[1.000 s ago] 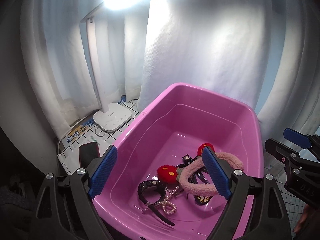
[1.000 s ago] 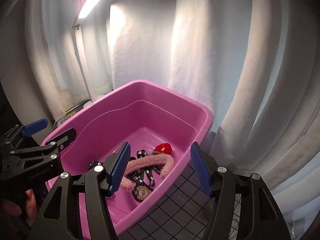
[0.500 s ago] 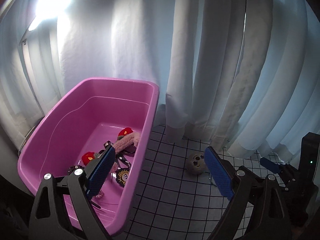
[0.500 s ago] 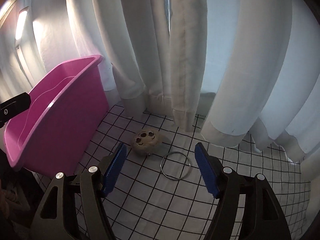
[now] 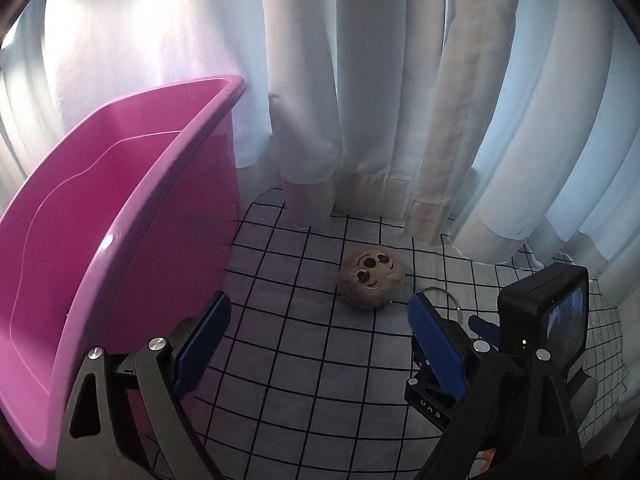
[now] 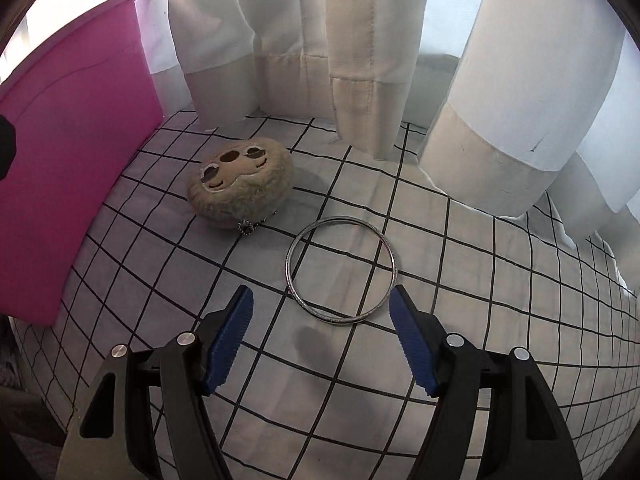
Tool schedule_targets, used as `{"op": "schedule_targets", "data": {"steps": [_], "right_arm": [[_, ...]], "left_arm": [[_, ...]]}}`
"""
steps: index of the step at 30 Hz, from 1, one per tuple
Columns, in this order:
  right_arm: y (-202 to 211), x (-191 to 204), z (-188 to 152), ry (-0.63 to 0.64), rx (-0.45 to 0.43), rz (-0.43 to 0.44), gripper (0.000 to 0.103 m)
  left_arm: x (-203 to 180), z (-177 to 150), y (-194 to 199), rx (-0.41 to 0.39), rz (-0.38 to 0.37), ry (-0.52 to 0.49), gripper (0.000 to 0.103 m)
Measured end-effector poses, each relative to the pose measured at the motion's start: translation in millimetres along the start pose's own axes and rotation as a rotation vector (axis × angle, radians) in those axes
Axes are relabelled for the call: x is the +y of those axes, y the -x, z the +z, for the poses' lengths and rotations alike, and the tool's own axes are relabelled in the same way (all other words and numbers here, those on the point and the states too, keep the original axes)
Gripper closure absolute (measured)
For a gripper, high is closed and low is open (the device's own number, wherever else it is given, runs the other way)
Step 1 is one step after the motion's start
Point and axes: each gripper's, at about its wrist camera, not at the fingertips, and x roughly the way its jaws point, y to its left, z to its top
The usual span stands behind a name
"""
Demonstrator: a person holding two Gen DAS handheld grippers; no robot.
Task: Organize jewelry
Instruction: 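Grasp the plush sloth keychain with the left tool while the right tool grasps the silver ring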
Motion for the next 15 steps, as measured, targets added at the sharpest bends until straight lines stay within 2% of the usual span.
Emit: {"op": "schedule_targets", "data": {"steps": [4, 10, 12, 15], "right_arm": [[-18.6, -1.0, 3.5, 0.002, 0.015, -0.069, 0.036], [-28.2, -37.6, 5.4, -0.106, 0.009, -0.042, 0.035], [-28.1, -46.9, 6.1, -0.122, 0.002, -0.028, 0.034], [-29.3, -56.2, 6.0, -0.116, 0.001, -0.051, 0.034]], "left_arm": [[-3.1, -0.1, -14.0, 0.022, 0.0, -0.002, 0.015], [-18.2, 5.0, -35.1, 0.025, -0.019, -0.032, 0.015], [-23.9, 6.5, -46.6, 0.032, -0.03, -0.042, 0.015], [-32.6, 5.9, -69.3, 0.049, -0.039, -0.068, 0.015]]}}
